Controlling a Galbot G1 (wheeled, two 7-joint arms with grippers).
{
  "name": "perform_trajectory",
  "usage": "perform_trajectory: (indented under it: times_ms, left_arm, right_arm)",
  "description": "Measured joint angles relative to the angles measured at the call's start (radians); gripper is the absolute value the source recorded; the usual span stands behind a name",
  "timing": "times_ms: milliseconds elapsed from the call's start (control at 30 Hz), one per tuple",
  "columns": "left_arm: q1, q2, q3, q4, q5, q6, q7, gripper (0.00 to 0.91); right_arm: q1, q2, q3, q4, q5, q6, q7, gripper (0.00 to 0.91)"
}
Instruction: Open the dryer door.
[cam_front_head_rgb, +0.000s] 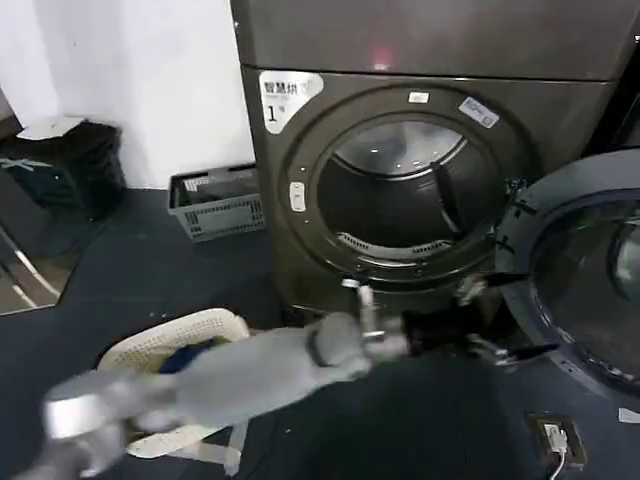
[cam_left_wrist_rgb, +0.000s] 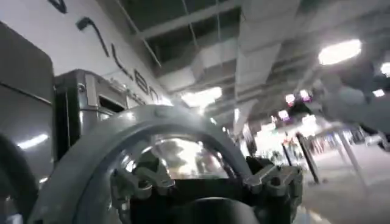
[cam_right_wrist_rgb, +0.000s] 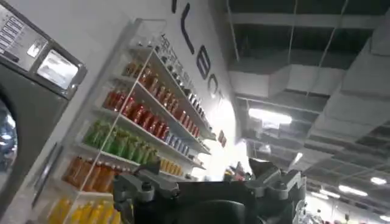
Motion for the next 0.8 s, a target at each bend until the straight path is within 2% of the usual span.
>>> perform_trajectory:
  times_ms: [200, 400, 567, 633, 733, 800]
  left_arm:
    - [-0.044, 0.272, 0.038, -0.113, 0.076, 0.055, 0.013, 0.907]
    - [-0.062, 0.536, 0.046, -0.194, 0.119, 0.146, 0.014, 0.907]
    - [-0.055, 0.766, 0.043, -0.317, 0.133, 0.318, 0.049, 0.907]
    - [-0.025, 0.854, 0.015, -0.373, 0.185, 0.377, 0.059, 0.907]
    - [0.025, 0.958, -0.011, -0.402, 0.24, 0.438, 0.063, 0.907]
    - [0.05, 1.015, -0.026, -0.406, 0.264, 0.498, 0.101, 0.907]
  right_arm:
    - [0.017, -0.004, 0.014, 0.012, -0.068, -0.001, 0.004, 0.907]
    - [0.041, -0.011, 0.021, 0.012, -0.102, -0.017, 0.01, 0.907]
    - [0.061, -0.013, 0.008, 0.015, -0.123, -0.02, 0.01, 0.907]
    - [0.07, -0.013, 0.002, 0.015, -0.125, -0.02, 0.01, 0.907]
    - [0.078, -0.013, -0.001, 0.015, -0.125, -0.02, 0.009, 0.907]
    - [0.082, -0.013, -0.003, 0.014, -0.125, -0.02, 0.009, 0.907]
